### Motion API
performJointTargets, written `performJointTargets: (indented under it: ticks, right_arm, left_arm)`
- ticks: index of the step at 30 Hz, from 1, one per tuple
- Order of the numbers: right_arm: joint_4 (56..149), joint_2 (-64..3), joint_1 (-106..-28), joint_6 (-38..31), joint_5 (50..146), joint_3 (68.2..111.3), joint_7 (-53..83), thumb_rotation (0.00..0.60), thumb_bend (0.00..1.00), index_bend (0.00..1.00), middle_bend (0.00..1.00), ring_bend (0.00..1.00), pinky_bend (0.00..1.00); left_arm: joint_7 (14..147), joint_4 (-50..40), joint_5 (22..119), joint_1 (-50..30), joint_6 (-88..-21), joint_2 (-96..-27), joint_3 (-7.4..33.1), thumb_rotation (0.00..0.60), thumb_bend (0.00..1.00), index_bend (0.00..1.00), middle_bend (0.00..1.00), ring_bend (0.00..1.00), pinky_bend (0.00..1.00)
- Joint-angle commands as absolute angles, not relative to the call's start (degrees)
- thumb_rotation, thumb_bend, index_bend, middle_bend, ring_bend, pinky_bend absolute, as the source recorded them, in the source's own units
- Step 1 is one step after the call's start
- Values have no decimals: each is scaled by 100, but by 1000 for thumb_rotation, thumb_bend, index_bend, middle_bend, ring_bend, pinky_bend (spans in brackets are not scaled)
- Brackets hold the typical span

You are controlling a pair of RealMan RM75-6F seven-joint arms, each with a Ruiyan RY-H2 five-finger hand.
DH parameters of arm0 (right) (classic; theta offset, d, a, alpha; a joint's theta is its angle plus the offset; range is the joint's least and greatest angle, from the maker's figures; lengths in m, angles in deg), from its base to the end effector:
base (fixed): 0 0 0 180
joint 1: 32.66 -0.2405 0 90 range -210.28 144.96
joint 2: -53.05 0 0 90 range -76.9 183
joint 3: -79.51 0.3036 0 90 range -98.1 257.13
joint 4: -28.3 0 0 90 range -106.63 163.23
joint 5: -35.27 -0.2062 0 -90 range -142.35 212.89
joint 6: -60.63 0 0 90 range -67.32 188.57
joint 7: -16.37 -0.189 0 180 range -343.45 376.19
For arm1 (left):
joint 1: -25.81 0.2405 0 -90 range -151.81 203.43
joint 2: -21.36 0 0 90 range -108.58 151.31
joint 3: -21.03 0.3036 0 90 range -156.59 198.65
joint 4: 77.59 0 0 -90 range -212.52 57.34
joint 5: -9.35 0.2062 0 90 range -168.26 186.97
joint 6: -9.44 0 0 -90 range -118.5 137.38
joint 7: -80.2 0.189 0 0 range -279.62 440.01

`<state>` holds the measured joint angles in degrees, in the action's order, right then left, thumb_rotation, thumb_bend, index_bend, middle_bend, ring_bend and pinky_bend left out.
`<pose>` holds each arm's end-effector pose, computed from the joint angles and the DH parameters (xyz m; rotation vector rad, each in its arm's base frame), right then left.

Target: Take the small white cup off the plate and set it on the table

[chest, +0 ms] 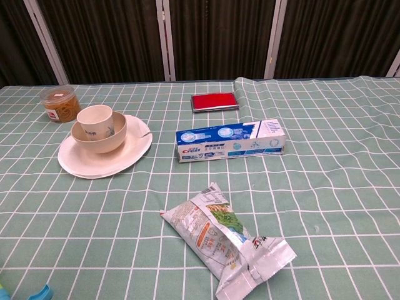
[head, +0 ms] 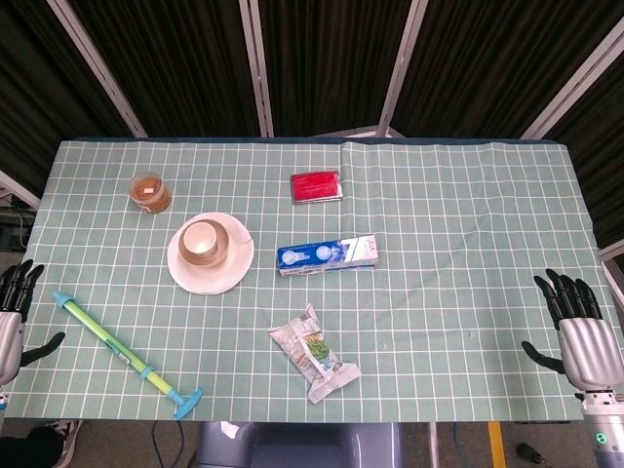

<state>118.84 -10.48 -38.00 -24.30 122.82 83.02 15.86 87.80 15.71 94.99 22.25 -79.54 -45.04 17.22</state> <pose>-0.3508 -0.2351 0.1896 1.4151 -0.8547 0.9097 -0.3460 0.2239 0.1824 -1.3434 -0.8033 -0.8779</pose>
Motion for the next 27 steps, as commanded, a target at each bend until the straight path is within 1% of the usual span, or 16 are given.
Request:
performJointTargets:
  ticks: [1,11,17,20,21,22,23,25,27]
  right_arm:
    - [11880,-1043,-3799,-2427,12278,8301,1576,600,91,53,0,0,0]
    - [11886,-1014,-3778,-2468,12298,8300,1514,600,92,53,0,0,0]
    - [11883,-1008,-3796,-2400,12193,8337,1482,600,91,54,0,0,0]
    - [11876,-1005,-3803,-2393,12196,8340,1461,600,91,53,0,0,0]
    - [11872,-1005,-3805,-2391,12198,8341,1457,600,91,53,0,0,0]
    - [11865,-1003,-3808,-2385,12193,8345,1431,600,91,53,0,0,0]
    - [11857,-996,-3812,-2374,12187,8348,1401,600,91,53,0,0,0]
    - [11846,-987,-3817,-2363,12177,8353,1360,600,91,54,0,0,0]
    - [11839,-970,-3822,-2351,12166,8361,1292,600,90,54,0,0,0]
  left_arm:
    - [8793,1570,9490,2218,-7939,-4510,1722,600,162,0,0,0,0]
    - [8807,1596,9493,2166,-7873,-4525,1712,600,160,0,0,0,0]
    - [8743,1608,9385,1878,-7549,-4587,1528,600,160,5,0,0,0]
    - [8824,1546,9322,1619,-7326,-4693,1359,600,159,100,0,0,0]
    - [8847,1528,9294,1557,-7268,-4722,1317,600,163,153,0,0,0]
    - [8933,1464,9233,1309,-7074,-4833,1141,600,170,200,0,0,0]
    - [9009,1367,9103,1137,-6907,-4944,1012,600,176,228,0,0,0]
    - [9106,1232,8955,944,-6744,-5097,874,600,203,289,0,0,0]
    - [9266,1027,8750,695,-6505,-5291,730,600,217,326,0,0,0]
